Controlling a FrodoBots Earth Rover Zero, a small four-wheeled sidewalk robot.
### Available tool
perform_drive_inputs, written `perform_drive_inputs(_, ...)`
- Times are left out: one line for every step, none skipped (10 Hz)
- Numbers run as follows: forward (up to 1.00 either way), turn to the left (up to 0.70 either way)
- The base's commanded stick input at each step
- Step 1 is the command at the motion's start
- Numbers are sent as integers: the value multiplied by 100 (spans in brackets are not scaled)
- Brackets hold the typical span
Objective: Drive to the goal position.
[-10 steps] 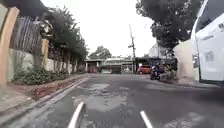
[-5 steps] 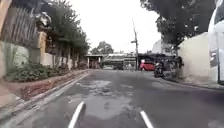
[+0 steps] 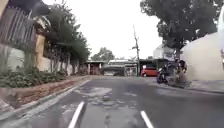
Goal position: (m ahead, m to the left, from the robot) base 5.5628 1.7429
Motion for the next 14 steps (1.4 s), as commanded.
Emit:
perform_drive_inputs(70,0)
perform_drive_inputs(70,0)
perform_drive_inputs(70,0)
perform_drive_inputs(70,0)
perform_drive_inputs(70,0)
perform_drive_inputs(70,0)
perform_drive_inputs(70,0)
perform_drive_inputs(70,0)
perform_drive_inputs(70,0)
perform_drive_inputs(70,0)
perform_drive_inputs(70,0)
perform_drive_inputs(70,-6)
perform_drive_inputs(70,-12)
perform_drive_inputs(70,-18)
